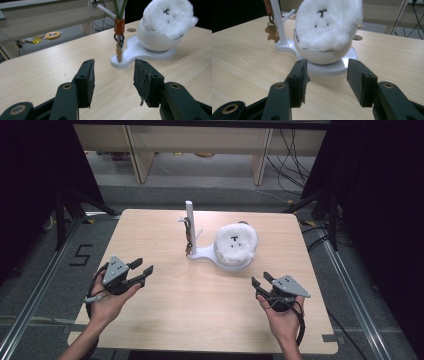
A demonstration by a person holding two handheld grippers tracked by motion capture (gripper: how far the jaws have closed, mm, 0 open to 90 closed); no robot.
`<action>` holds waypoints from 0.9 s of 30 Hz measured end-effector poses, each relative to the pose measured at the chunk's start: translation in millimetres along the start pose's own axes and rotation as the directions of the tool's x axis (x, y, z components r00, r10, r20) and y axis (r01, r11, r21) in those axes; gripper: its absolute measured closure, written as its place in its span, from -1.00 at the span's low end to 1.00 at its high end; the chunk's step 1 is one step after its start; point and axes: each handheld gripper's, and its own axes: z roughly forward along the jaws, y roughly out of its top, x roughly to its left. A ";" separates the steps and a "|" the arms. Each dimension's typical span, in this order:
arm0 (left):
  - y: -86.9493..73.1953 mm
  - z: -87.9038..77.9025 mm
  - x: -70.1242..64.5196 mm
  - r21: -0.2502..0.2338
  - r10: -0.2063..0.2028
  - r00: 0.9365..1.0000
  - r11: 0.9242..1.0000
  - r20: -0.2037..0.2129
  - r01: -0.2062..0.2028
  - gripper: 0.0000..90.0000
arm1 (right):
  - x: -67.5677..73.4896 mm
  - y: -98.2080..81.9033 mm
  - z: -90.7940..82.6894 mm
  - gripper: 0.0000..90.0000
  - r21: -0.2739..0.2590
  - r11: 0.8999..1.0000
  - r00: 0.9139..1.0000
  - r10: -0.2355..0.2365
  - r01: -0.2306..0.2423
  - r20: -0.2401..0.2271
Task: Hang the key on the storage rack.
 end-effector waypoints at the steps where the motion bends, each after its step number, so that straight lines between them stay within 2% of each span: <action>1: -5.7 -1.2 0.2 -0.007 -0.008 1.000 1.000 -0.002 0.008 0.11 | -2.4 -2.1 0.5 0.15 -0.001 1.000 1.000 -0.006 0.006 -0.002; 2: -12.5 -4.0 0.0 0.000 -0.015 1.000 1.000 -0.013 0.015 0.10 | -2.4 -3.5 -1.2 0.15 0.011 1.000 1.000 0.019 -0.020 0.010; 5: -28.4 -6.9 -0.1 -0.010 -0.023 0.999 1.000 -0.028 0.023 0.08 | -7.8 -9.4 0.1 0.14 0.004 1.000 1.000 0.021 -0.021 0.007; 6: -33.8 -8.6 -0.4 -0.004 -0.031 0.999 1.000 -0.041 0.031 0.08 | -9.9 -10.9 -0.6 0.14 0.013 1.000 1.000 0.019 -0.019 0.014; 7: -39.0 -9.9 -0.2 0.002 -0.034 0.998 0.999 -0.048 0.034 0.08 | -12.3 -12.7 -0.8 0.13 0.017 1.000 1.000 -0.009 0.009 0.025; 8: -47.1 -10.0 0.6 0.003 -0.036 0.998 0.999 -0.059 0.037 0.08 | -9.4 -15.3 -1.2 0.13 0.021 0.998 0.998 0.056 -0.056 0.028; 9: -51.0 -10.2 1.2 0.009 -0.042 0.997 0.999 -0.064 0.043 0.06 | -14.0 -17.4 -1.8 0.13 0.036 0.999 0.999 0.028 -0.029 0.032; 10: -54.7 -10.4 1.9 0.016 -0.048 0.996 0.999 -0.070 0.049 0.06 | -15.4 -19.3 -0.2 0.13 0.024 0.999 0.999 0.022 -0.023 0.025; 11: -58.5 -10.0 2.6 0.017 -0.054 0.996 0.998 -0.073 0.056 0.05 | -15.6 -20.7 -0.7 0.12 0.025 0.999 0.999 0.030 -0.031 0.044; 13: -70.6 -7.4 5.0 0.025 -0.060 0.994 0.998 -0.086 0.062 0.05 | -17.3 -24.5 0.5 0.12 0.027 0.998 0.998 0.049 -0.050 0.033; 14: -73.4 -6.9 5.8 0.033 -0.064 0.994 0.997 -0.089 0.067 0.04 | -18.3 -26.5 -0.4 0.12 0.041 0.998 0.998 0.051 -0.052 0.043; 15: -75.7 -5.9 6.8 0.032 -0.066 0.994 0.997 -0.088 0.069 0.04 | -19.3 -28.5 0.7 0.11 0.034 0.998 0.998 0.045 -0.047 0.046; 17: -78.9 -5.1 8.0 0.033 -0.060 0.993 0.997 -0.100 0.063 0.02 | -19.0 -32.7 0.7 0.11 0.048 0.996 0.997 0.068 -0.070 0.042; 18: -79.5 -4.9 8.3 0.028 -0.055 0.993 0.998 -0.102 0.058 0.02 | -20.0 -35.3 3.0 0.10 0.028 0.998 0.997 0.063 -0.064 0.042; 19: -79.9 -4.8 8.6 0.023 -0.054 0.993 0.998 -0.104 0.056 0.01 | -18.7 -36.8 2.9 0.10 0.032 0.996 0.996 0.077 -0.078 0.044; 21: -81.7 -4.4 8.1 0.009 -0.059 0.992 0.998 -0.112 0.061 -0.01 | -20.0 -40.2 4.2 0.09 0.023 0.998 0.997 0.057 -0.058 0.050; 22: -83.2 -3.7 7.8 -0.003 -0.061 0.992 0.998 -0.109 0.061 -0.01 | -19.8 -40.8 4.3 0.09 0.035 0.997 0.997 0.074 -0.075 0.030; 23: -83.9 -4.3 7.0 0.005 -0.061 0.992 0.998 -0.113 0.061 -0.01 | -18.7 -41.7 3.5 0.08 0.046 0.996 0.996 0.076 -0.078 0.046; 24: -84.8 -3.9 6.2 0.005 -0.060 0.992 0.998 -0.111 0.061 -0.01 | -17.2 -42.7 4.3 0.08 0.039 0.995 0.995 0.094 -0.096 0.040; 25: -84.9 -3.9 5.4 0.001 -0.059 0.992 0.998 -0.112 0.059 -0.02 | -19.1 -44.4 5.6 0.06 0.023 0.997 0.997 0.068 -0.069 0.043; 27: -85.0 -4.1 4.2 -0.007 -0.052 0.992 0.999 -0.113 0.051 -0.03 | -18.1 -46.3 5.6 0.04 0.014 0.997 0.996 0.074 -0.075 0.055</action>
